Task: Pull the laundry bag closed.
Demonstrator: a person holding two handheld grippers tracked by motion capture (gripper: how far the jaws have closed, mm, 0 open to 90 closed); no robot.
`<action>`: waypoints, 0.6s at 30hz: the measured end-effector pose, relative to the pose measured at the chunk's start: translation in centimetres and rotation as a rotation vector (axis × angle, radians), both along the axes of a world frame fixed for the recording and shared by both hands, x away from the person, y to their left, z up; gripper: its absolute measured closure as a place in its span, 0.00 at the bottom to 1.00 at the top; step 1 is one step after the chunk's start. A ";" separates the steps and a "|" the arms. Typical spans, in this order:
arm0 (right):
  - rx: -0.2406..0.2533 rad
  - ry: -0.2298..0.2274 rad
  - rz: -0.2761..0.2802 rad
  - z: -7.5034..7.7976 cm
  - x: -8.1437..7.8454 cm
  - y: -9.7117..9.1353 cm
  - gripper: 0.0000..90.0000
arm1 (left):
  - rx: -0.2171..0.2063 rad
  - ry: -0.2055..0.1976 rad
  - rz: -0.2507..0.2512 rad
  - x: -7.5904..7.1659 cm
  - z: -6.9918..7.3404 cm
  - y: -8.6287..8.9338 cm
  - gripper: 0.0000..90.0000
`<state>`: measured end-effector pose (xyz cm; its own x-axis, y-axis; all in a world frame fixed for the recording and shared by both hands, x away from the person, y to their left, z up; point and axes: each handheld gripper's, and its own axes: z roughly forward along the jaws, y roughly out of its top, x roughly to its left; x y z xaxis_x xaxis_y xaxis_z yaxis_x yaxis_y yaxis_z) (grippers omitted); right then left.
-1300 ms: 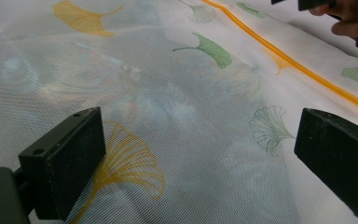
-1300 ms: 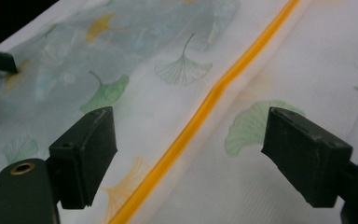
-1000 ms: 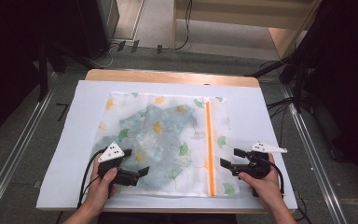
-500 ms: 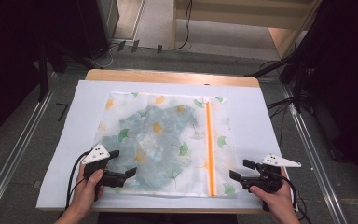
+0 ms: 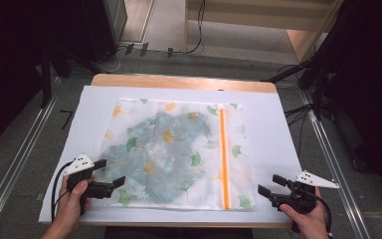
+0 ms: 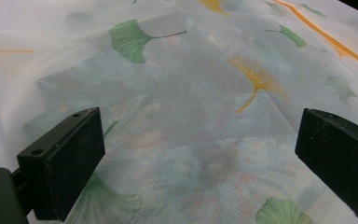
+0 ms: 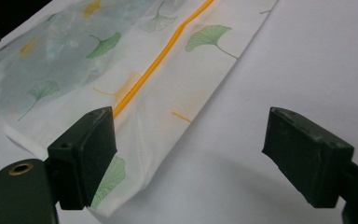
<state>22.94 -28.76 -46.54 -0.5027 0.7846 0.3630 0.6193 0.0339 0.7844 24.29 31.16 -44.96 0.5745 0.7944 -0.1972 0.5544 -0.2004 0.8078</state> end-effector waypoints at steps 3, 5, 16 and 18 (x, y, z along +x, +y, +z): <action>0.002 0.015 -0.035 -0.1 -0.4 -0.7 0.20 | -0.001 0.008 0.011 -0.3 0.1 0.9 0.02; 0.008 0.017 -0.055 -0.2 -0.7 -1.2 0.21 | -0.003 0.010 0.026 -0.5 0.0 1.7 0.02; 0.015 0.022 -0.150 0.3 -0.9 -1.9 0.26 | -0.065 0.031 0.083 -1.1 0.4 4.5 0.02; 0.006 0.029 -0.152 0.2 -0.8 -1.7 0.27 | -0.058 0.033 0.085 -0.9 0.4 4.4 0.02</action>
